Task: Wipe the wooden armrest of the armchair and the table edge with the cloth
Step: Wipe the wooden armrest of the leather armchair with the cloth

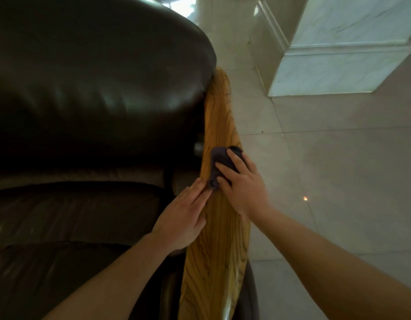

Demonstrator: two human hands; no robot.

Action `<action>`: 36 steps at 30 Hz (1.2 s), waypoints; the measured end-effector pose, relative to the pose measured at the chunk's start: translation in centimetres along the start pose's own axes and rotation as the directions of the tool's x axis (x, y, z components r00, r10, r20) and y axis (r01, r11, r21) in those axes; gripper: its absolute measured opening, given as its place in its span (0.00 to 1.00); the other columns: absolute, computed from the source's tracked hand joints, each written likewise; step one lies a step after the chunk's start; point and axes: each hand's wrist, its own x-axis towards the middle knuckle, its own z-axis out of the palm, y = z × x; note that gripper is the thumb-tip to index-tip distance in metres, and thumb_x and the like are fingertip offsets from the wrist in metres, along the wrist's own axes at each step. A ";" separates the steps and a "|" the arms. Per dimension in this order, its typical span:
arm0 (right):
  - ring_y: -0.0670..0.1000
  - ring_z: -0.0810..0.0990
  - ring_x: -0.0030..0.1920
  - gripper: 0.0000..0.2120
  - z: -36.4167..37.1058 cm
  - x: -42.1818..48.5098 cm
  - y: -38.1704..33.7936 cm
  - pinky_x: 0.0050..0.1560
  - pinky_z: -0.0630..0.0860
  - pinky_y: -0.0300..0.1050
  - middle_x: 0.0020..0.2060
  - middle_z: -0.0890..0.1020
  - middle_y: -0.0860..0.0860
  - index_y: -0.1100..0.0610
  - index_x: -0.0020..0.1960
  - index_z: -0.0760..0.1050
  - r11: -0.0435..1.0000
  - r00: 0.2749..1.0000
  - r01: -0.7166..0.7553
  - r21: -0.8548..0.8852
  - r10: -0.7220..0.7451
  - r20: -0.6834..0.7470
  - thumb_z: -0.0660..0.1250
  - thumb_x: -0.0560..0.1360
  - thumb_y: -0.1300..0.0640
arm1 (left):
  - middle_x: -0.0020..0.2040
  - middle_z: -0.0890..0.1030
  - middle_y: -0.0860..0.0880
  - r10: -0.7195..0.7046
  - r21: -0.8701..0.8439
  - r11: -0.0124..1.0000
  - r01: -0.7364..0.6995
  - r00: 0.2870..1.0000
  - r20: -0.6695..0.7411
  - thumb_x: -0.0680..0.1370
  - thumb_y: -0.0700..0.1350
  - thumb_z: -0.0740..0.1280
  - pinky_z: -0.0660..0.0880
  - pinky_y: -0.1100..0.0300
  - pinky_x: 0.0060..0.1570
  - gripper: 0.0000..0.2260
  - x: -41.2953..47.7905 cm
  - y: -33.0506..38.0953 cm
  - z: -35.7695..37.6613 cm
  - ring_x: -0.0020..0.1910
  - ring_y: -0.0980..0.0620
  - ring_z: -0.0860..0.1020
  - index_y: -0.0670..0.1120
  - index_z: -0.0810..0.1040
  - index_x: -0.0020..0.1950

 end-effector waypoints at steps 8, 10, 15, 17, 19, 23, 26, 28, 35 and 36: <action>0.61 0.55 0.78 0.19 2.8 -10.0 -1.7 0.71 0.64 0.63 0.77 0.62 0.50 0.43 0.69 0.72 0.999 0.994 -0.031 -0.035 0.027 -0.108 0.56 0.80 0.43 | 0.82 0.39 0.46 0.037 0.179 0.982 -0.054 0.994 0.101 0.82 0.55 0.54 0.40 0.52 0.77 0.33 -0.7 0.7 0.4 0.79 0.50 0.36 0.45 0.43 0.81; 0.61 0.51 0.78 0.19 4.2 -14.2 -2.7 0.72 0.62 0.64 0.79 0.58 0.49 0.41 0.70 0.69 0.999 0.994 -0.044 -0.023 0.041 -0.101 0.55 0.81 0.43 | 0.81 0.36 0.44 0.074 0.262 0.959 -0.110 0.987 0.142 0.82 0.57 0.52 0.40 0.50 0.77 0.34 -1.7 0.7 1.1 0.78 0.48 0.33 0.44 0.41 0.81; 0.64 0.50 0.78 0.24 8.5 -24.4 -5.6 0.71 0.55 0.70 0.79 0.54 0.47 0.35 0.75 0.57 0.992 0.996 0.090 -0.090 -0.089 0.021 0.56 0.80 0.41 | 0.81 0.35 0.45 0.122 0.285 0.944 -0.165 0.979 0.163 0.83 0.56 0.51 0.35 0.52 0.75 0.32 -2.7 0.5 1.3 0.78 0.49 0.32 0.46 0.41 0.81; 0.64 0.49 0.78 0.27 9.3 -26.6 -6.4 0.71 0.52 0.72 0.80 0.52 0.48 0.36 0.76 0.55 0.969 0.979 0.194 -0.151 -0.181 0.094 0.58 0.79 0.41 | 0.81 0.36 0.45 0.104 0.266 0.953 -0.146 0.981 0.164 0.83 0.56 0.51 0.35 0.54 0.73 0.31 -2.5 0.7 1.1 0.78 0.49 0.33 0.46 0.42 0.81; 0.64 0.47 0.78 0.27 9.0 -25.7 -6.9 0.72 0.47 0.72 0.80 0.51 0.49 0.38 0.76 0.56 0.942 0.956 0.279 -0.187 -0.253 0.149 0.57 0.79 0.42 | 0.82 0.38 0.44 0.071 0.259 0.959 -0.116 0.982 0.176 0.83 0.58 0.51 0.37 0.54 0.73 0.32 -2.2 1.2 1.0 0.79 0.48 0.36 0.45 0.43 0.81; 0.62 0.47 0.79 0.21 8.7 -24.0 -9.7 0.74 0.45 0.69 0.78 0.59 0.50 0.43 0.71 0.66 0.913 0.920 0.367 -0.177 -0.328 0.216 0.57 0.78 0.46 | 0.80 0.37 0.38 -0.025 0.312 0.949 -0.044 0.977 0.214 0.81 0.64 0.50 0.40 0.48 0.76 0.38 -2.3 3.4 1.0 0.79 0.42 0.37 0.41 0.40 0.80; 0.61 0.51 0.78 0.18 9.6 -27.4 -10.5 0.75 0.47 0.68 0.76 0.65 0.48 0.45 0.66 0.72 0.854 0.862 0.482 -0.196 -0.421 0.283 0.56 0.78 0.48 | 0.80 0.35 0.39 -0.008 0.323 0.945 -0.060 0.979 0.205 0.80 0.67 0.49 0.42 0.43 0.77 0.39 -3.4 4.9 2.0 0.79 0.40 0.36 0.46 0.38 0.81; 0.59 0.54 0.78 0.18 9.4 -30.2 -9.0 0.74 0.50 0.65 0.76 0.65 0.47 0.44 0.63 0.75 0.833 0.852 0.507 -0.221 -0.445 0.276 0.56 0.76 0.49 | 0.81 0.35 0.41 0.118 0.313 0.933 -0.178 0.973 0.199 0.81 0.66 0.49 0.43 0.42 0.77 0.34 -4.8 5.3 3.2 0.79 0.40 0.35 0.55 0.38 0.81; 0.63 0.73 0.67 0.14 7.9 -33.9 -5.2 0.62 0.75 0.54 0.68 0.75 0.55 0.57 0.55 0.82 0.913 0.936 -0.318 0.256 0.346 -0.070 0.72 0.71 0.65 | 0.80 0.33 0.44 0.247 0.363 0.874 -0.323 0.939 0.240 0.81 0.66 0.48 0.42 0.37 0.76 0.27 -6.3 4.7 4.6 0.78 0.38 0.33 0.66 0.46 0.79; 0.60 0.75 0.65 0.13 7.9 -32.5 -5.7 0.62 0.72 0.49 0.67 0.76 0.54 0.57 0.57 0.81 0.735 0.792 -0.525 0.429 0.607 -0.070 0.71 0.73 0.65 | 0.81 0.34 0.43 0.249 0.366 0.873 -0.323 0.939 0.236 0.81 0.66 0.49 0.43 0.37 0.76 0.27 -6.3 4.7 4.6 0.78 0.38 0.34 0.66 0.47 0.79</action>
